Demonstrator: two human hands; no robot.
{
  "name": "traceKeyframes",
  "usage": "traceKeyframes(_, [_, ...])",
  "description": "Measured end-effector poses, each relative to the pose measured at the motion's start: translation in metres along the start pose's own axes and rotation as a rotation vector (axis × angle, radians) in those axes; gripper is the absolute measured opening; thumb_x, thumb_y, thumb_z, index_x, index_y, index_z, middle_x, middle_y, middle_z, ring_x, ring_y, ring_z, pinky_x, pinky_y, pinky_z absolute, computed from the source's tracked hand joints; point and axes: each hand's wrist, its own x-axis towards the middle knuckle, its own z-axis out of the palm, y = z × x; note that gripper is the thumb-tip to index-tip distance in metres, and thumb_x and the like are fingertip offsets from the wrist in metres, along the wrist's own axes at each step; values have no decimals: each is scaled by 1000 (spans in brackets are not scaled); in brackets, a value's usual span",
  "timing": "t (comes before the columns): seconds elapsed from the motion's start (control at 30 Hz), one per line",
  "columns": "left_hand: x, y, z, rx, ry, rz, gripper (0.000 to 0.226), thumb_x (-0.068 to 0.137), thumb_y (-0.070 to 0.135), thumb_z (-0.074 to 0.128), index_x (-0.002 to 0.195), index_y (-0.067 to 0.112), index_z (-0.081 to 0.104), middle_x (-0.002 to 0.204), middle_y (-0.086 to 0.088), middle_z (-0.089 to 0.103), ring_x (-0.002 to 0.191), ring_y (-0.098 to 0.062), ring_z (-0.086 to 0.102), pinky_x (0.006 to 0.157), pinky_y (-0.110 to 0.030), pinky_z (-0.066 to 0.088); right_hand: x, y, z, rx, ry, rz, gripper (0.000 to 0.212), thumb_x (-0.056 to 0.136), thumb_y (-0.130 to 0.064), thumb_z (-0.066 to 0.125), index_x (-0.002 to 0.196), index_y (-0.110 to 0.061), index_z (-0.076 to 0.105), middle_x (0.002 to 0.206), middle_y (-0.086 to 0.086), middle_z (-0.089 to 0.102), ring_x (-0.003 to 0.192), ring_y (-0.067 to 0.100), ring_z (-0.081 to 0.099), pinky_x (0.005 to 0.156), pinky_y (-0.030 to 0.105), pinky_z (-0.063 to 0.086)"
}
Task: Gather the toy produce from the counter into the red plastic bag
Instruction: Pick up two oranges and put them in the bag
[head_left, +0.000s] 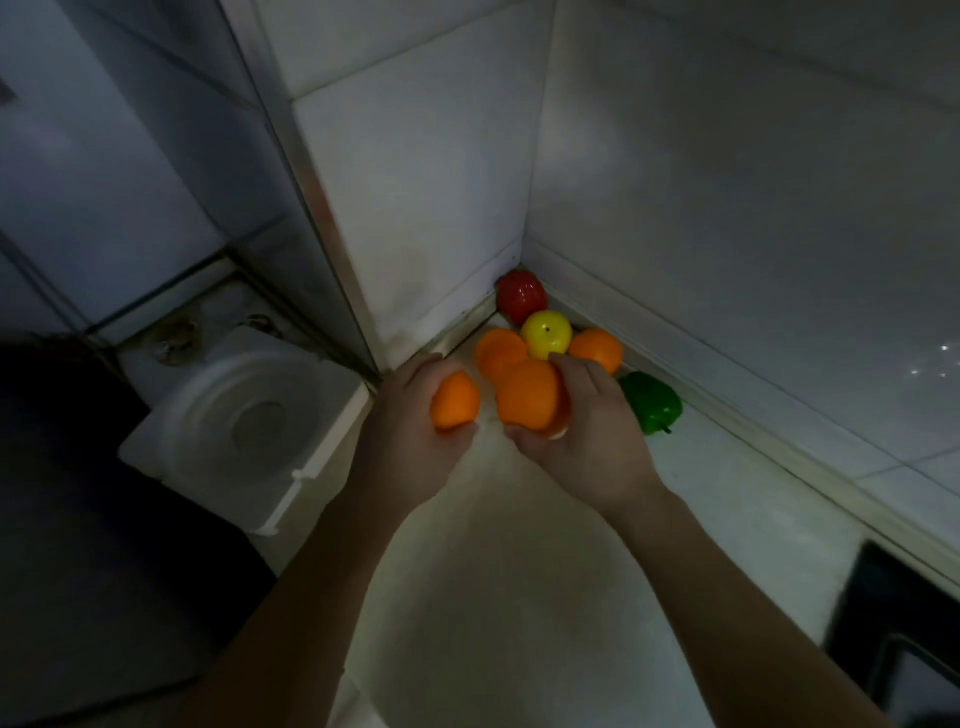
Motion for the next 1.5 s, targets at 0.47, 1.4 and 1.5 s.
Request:
traceKeyframes(0.47, [-79, 83, -74, -125, 25, 143, 66, 74, 38, 79, 132, 29, 49, 133, 14, 49, 118, -4, 48, 91, -16, 39, -99, -71, -78, 28, 182, 23, 90, 67, -56, 76, 141, -22, 38, 138, -1, 44, 122, 17, 43, 95, 34, 43])
traceKeyframes(1.4, [-188, 151, -110, -330, -140, 485, 65, 71, 38, 82, 129, 31, 54, 130, 14, 51, 117, -7, 50, 91, -39, 52, -306, -147, -130, -59, 521, 336, 87, 68, -50, 77, 141, -27, 35, 138, -7, 40, 121, 12, 41, 93, 26, 38])
traceKeyframes(1.5, [-199, 172, -105, -330, -166, 527, 65, 71, 36, 83, 129, 30, 54, 129, 16, 50, 115, -7, 50, 90, -38, 52, -329, -144, -146, -65, 576, 353, 87, 68, -48, 78, 140, -26, 36, 138, -7, 41, 122, 12, 42, 93, 27, 40])
